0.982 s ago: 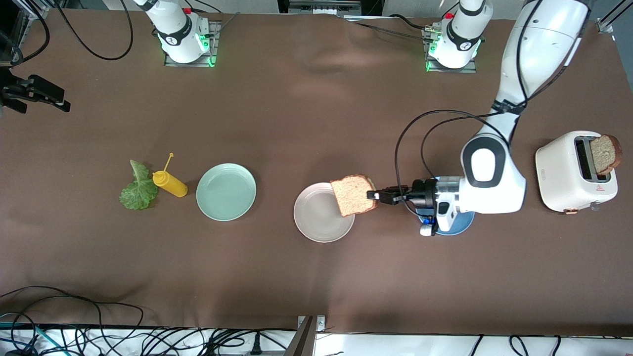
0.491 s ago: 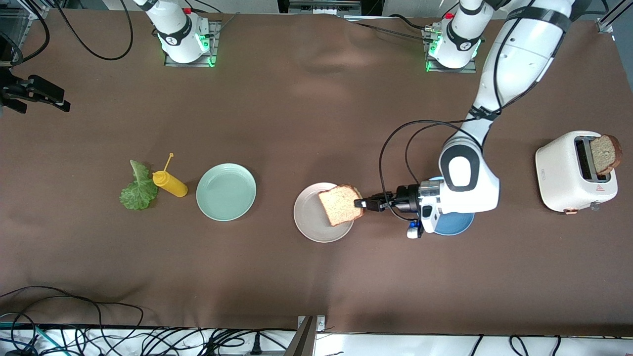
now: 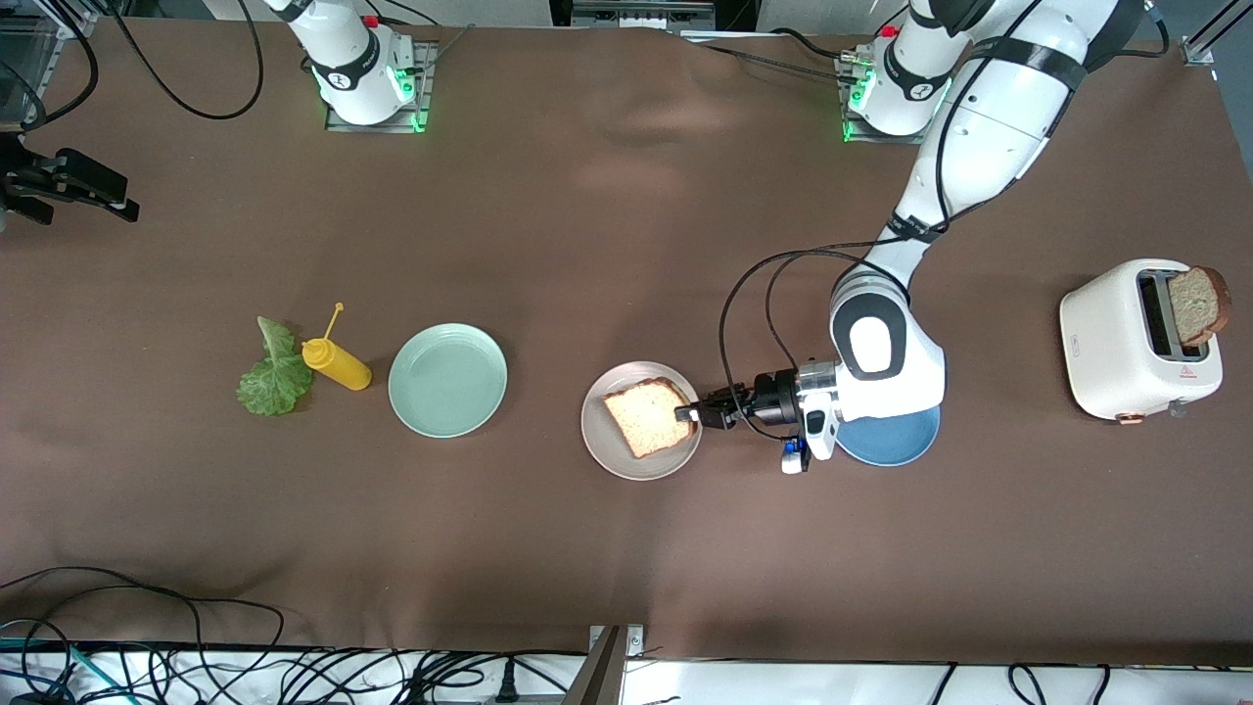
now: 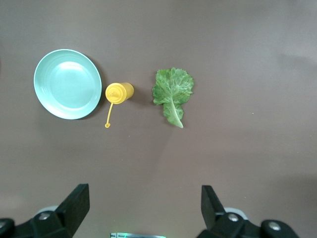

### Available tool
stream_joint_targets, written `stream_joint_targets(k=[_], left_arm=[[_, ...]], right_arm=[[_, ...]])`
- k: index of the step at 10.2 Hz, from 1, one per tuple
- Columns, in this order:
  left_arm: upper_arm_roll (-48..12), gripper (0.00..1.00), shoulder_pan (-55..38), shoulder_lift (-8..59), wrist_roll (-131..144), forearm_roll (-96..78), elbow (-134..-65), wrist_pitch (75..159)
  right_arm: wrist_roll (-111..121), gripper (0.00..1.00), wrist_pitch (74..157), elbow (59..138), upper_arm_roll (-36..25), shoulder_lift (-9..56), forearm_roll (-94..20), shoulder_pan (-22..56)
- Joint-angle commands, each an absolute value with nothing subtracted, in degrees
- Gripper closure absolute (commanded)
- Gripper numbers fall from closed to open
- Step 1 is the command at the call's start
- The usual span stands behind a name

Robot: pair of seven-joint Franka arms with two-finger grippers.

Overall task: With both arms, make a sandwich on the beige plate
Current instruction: 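Lower the bread onto the beige plate and open the left gripper, then withdraw the left gripper toward the toaster while the right gripper reaches the lettuce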

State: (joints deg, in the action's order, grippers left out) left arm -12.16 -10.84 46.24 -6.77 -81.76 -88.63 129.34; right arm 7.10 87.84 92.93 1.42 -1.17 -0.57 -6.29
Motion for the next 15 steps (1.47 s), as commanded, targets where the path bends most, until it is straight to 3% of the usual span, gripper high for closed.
stream_joint_targets(k=[1,3,5,6,7,10,15], left_arm=[[-11.7,1.0,-12.3,47.9,-7.9,-84.8,-85.9,130.6],[-11.5,1.0,-12.7,49.0,-8.1,-84.5,-85.0,130.6],[-11.4,0.39,-12.7,49.3,-7.9,-84.8,-85.0,130.6],[-11.4,0.25,-12.7,49.1,-7.1,-84.8,-85.0,130.6],[-11.4,0.0,-12.6,48.7,-7.1,-84.2,-85.0,130.6],[-10.9,0.0,-11.1,48.0,-7.1,-80.6,-85.0,130.3],[-10.3,0.0,-7.6,44.7,4.4,-59.4,-84.9,129.0]], right_arm=[[7.2,0.0,87.4,92.4,1.5,-0.7,-1.1,-6.8],[7.1,0.0,87.6,92.4,1.4,-0.4,-1.1,-6.8],[7.1,0.0,87.6,92.4,1.4,-0.2,-1.1,-6.8],[7.1,0.0,87.5,92.4,1.4,-0.2,-1.1,-6.8],[7.1,0.0,87.6,92.4,1.4,-0.2,-1.1,-6.8],[7.1,0.0,87.6,92.4,1.4,-0.2,-1.1,-6.8],[7.4,0.0,88.7,92.4,1.0,3.1,-1.1,-8.5]])
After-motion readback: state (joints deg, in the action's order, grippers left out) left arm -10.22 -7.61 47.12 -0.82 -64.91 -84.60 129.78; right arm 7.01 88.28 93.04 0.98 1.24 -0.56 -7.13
